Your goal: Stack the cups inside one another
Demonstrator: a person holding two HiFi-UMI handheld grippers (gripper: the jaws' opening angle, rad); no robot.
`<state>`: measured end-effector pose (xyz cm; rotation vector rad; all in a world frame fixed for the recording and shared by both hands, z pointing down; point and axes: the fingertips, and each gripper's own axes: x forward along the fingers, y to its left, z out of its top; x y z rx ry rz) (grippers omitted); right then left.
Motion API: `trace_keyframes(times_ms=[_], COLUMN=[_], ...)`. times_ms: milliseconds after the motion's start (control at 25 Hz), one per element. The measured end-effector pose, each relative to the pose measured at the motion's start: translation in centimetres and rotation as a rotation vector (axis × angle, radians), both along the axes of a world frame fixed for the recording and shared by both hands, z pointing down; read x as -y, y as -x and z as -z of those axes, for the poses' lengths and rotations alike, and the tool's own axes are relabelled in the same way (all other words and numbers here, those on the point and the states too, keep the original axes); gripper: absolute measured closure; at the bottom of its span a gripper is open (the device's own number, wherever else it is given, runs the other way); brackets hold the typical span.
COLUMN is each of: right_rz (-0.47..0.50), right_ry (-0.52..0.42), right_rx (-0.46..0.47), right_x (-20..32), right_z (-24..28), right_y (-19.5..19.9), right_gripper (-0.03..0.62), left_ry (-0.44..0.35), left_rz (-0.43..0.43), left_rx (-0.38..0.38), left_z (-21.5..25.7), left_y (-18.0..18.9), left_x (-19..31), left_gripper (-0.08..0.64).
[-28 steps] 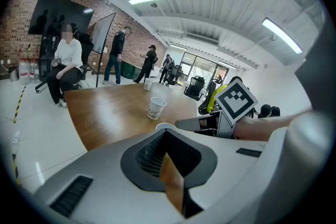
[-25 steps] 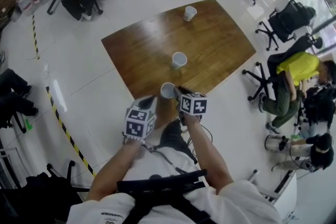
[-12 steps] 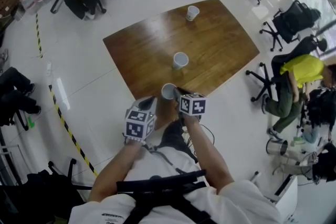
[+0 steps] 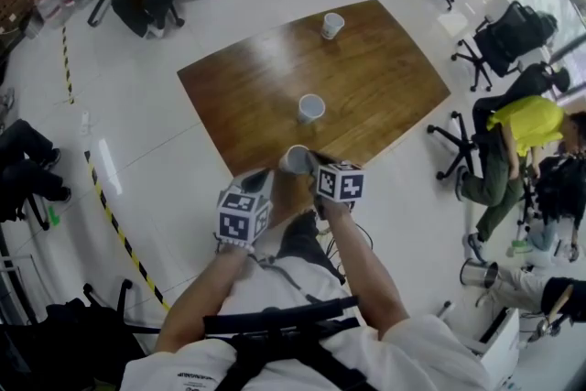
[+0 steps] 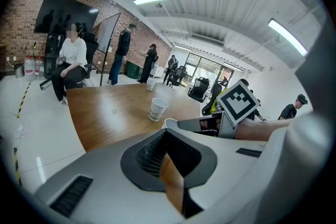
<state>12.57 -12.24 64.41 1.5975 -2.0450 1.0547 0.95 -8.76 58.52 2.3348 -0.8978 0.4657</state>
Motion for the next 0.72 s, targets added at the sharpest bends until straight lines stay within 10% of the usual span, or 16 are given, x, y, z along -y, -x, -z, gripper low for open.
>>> trace_keyframes(times_ms=[720], right_rz=[-0.046], right_ry=[-0.159], right_rx=[-0.085], right_x=[6.6], right_z=[9.2], right_y=[-8.9], right_gripper=[0.574], left_ry=[-0.036], left_rz=[-0.046], left_rx=[-0.026], left_z=[1.8], left_y=[-4.6], left_x=[2.3], left_gripper=[0.565])
